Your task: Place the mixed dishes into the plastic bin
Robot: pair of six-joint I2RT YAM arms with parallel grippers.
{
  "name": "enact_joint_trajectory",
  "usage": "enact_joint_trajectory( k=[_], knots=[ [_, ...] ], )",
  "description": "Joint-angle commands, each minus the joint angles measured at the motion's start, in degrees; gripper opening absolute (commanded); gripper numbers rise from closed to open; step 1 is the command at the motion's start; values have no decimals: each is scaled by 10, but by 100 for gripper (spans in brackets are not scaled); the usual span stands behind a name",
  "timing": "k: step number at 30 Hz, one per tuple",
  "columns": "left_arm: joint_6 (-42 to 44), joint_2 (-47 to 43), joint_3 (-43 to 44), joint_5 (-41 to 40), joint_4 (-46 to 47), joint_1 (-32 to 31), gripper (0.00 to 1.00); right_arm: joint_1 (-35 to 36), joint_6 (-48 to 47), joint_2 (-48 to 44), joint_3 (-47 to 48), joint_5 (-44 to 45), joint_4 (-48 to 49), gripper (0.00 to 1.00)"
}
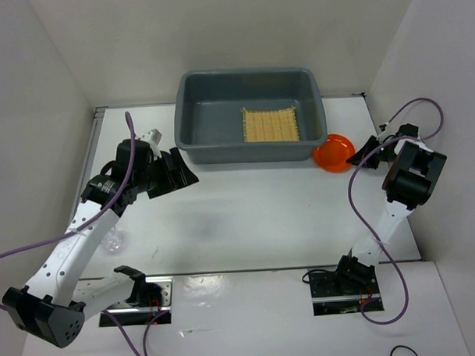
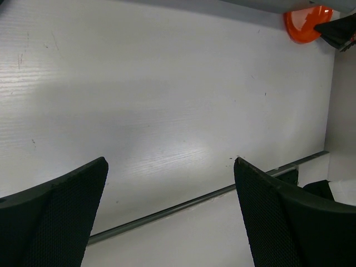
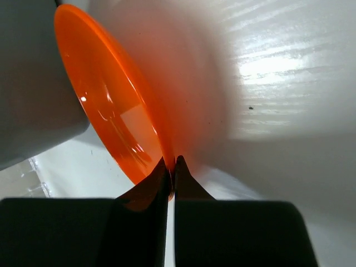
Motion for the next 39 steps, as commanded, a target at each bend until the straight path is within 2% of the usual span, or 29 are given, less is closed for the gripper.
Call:
enact_joint_trajectory(
  k=[1,6,11,16,17,19,20,22,23,24,25,26,29,31,32,35,39],
  knots=[
    [-15,-2,-11,17,30,4,100,-25,-24,10,4,48,-28,0],
    [-15,-7,-24,22,49,4,100,-38,-73,-167,-37,102,-64,0],
    [-1,5,-24,12,55,9,100,-32,-137,-358,-6,122,-70,0],
    [18,37,-5,23,84,9,100,15,-164,-420,98,68,-65,0],
    [24,44,2,23,85,9,100,53,-170,-420,119,67,-65,0],
    [32,63,25,10,85,9,100,115,-194,-387,187,87,-99,0],
    [41,69,34,10,85,9,100,181,-203,-369,231,99,-114,0],
    [50,86,53,10,85,9,100,228,-203,-303,267,106,-130,0],
    [60,91,75,10,79,9,100,253,-191,-275,314,97,-144,0],
    [68,96,85,4,74,9,100,262,-172,-241,346,86,-155,0],
    [74,103,94,4,74,9,100,270,-165,-157,390,76,-177,0],
    [81,103,101,-2,69,9,100,280,-157,-120,467,46,-207,0],
    [81,90,106,-15,63,9,100,318,-174,-41,529,83,-206,0],
    [81,75,101,-20,63,14,100,344,-175,26,638,83,-249,0],
    [76,60,96,-20,70,14,100,349,-167,71,647,83,-246,0],
    [68,34,78,-22,77,20,100,362,-162,130,646,109,-234,0],
    [63,7,66,-38,63,20,100,362,-181,169,640,155,-234,0]
  ],
)
